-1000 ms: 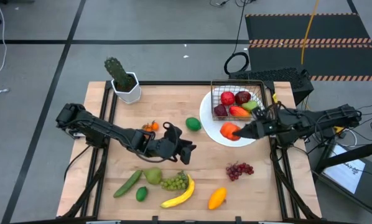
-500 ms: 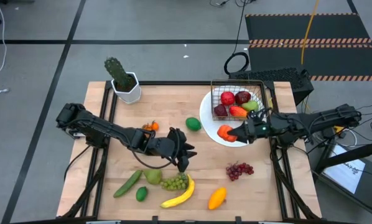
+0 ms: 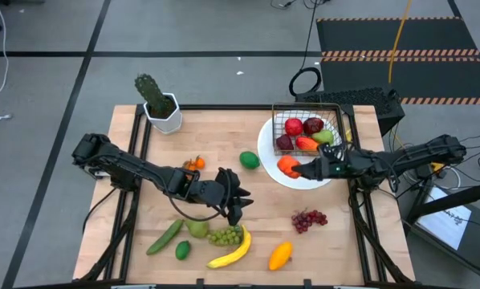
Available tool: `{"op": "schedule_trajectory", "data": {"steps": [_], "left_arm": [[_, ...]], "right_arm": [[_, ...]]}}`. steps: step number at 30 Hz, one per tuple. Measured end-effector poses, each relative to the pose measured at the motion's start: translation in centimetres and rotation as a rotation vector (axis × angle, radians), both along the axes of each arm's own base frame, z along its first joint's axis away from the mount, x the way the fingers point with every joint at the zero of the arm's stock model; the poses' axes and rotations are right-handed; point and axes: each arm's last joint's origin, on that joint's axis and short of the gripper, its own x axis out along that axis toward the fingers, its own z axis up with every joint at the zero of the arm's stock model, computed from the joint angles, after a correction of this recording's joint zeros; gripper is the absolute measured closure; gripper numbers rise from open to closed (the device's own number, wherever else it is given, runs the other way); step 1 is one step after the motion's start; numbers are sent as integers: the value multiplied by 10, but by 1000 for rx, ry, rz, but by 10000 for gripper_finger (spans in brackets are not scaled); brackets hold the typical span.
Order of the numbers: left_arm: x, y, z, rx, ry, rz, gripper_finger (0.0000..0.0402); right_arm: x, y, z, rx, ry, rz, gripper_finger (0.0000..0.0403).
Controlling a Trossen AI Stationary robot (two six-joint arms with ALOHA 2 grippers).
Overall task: Build produce basket
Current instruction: Put the orange pumpkin into the gold wire basket
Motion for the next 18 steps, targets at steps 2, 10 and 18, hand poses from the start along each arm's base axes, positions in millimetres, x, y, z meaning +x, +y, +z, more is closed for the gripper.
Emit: {"op": "schedule_trajectory", "data": {"steps": [2,10,18], "left_arm": [[0,-2,0,0,0,-4,257],[-2,-6,0,-10,0,-13,256],[-1,-2,0,33,0,-23,257]], "right_arm": [[0,0,0,-44,-17,0,46],[0,0,1,-295,-35,9,46],[0,0,1,-523,-33,23,46]]}}
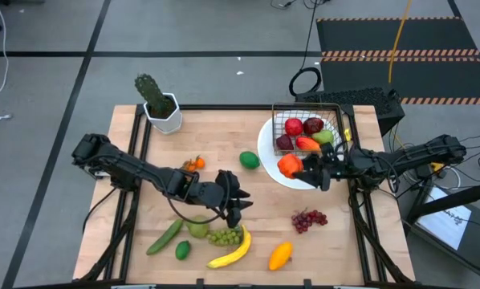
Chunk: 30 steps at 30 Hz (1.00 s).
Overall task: Build produce basket
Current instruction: Put the orange pumpkin into the gold wire basket
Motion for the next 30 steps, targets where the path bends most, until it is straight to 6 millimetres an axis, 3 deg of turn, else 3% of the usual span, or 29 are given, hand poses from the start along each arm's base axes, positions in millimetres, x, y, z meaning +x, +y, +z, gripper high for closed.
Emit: {"op": "schedule_trajectory", "data": {"steps": [8,14,30], "left_arm": [[2,6,0,-6,-1,22,257],[2,7,0,-3,-1,22,256],[3,8,0,18,-7,22,256]], "right_arm": [[0,0,0,-208,1,5,46],[0,0,0,-188,1,4,46],[0,-4,0,330,-6,-30,46]]}}
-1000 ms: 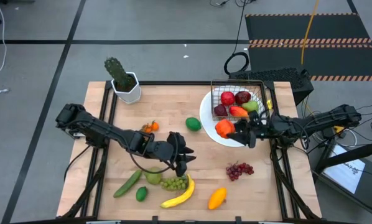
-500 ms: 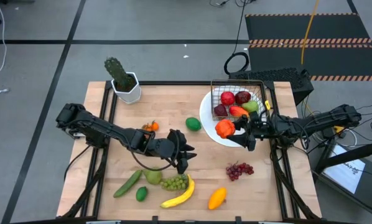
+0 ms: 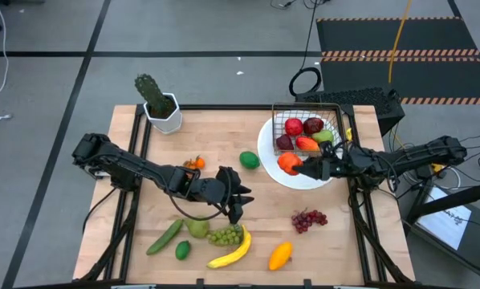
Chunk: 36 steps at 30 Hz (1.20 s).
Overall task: Build produce basket
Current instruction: Put the orange pumpkin into the gold wire basket
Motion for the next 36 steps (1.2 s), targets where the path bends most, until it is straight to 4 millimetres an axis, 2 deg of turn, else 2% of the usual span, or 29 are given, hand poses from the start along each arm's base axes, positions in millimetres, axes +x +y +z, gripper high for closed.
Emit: {"op": "schedule_trajectory", "data": {"steps": [11,15,19,24,27,33,36], "left_arm": [[2,-4,5,-14,-60,-9,256],[2,-4,5,0,-61,-17,256],[2,-4,5,3,-57,-17,256],[2,-5,5,4,-55,-26,256],[3,0,5,36,-54,-31,256],[-4,6,14,81,-57,-45,256],[-2,14,14,97,-48,-26,256]], "right_arm": [[0,0,0,382,-13,-11,46],[0,-2,0,453,-26,-60,46],[0,-6,1,356,-51,-149,46],[-1,-10,15,150,-165,-161,46],[-1,-13,20,87,-214,-185,46],[0,-30,18,30,-166,-294,46],[2,-41,27,-56,-130,-359,46]]}}
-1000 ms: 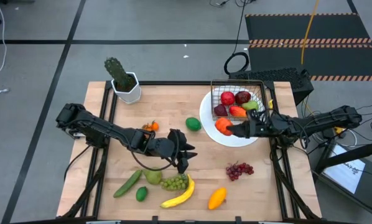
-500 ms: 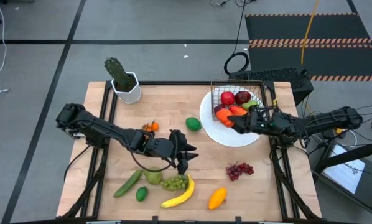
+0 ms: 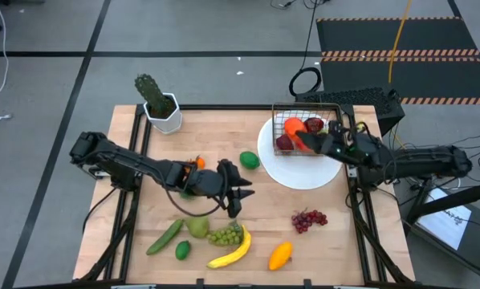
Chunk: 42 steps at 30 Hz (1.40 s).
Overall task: Build produce basket
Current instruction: Put the orange pumpkin into the gold wire basket
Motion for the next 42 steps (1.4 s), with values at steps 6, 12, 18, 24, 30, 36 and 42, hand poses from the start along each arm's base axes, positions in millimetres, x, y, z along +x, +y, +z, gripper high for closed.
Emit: {"op": "schedule_trajectory", "data": {"steps": [6,12,18,24,30,36,42], "left_arm": [[4,20,0,-5,6,34,256],[8,45,-1,-10,20,72,256],[6,74,-6,-34,95,119,257],[-8,102,-5,-49,182,185,257],[-19,122,-3,-50,236,247,257],[-25,126,-2,-61,272,253,257],[-28,117,-1,-129,283,213,257]], "right_arm": [[7,-29,11,-75,308,-63,46],[20,-67,0,-79,552,-42,46],[32,-109,-38,-26,737,5,46],[34,-137,-66,-26,867,24,46],[37,-146,-76,-128,933,50,46],[38,-147,-75,-239,953,68,46],[34,-143,-67,-272,952,68,46]]}}
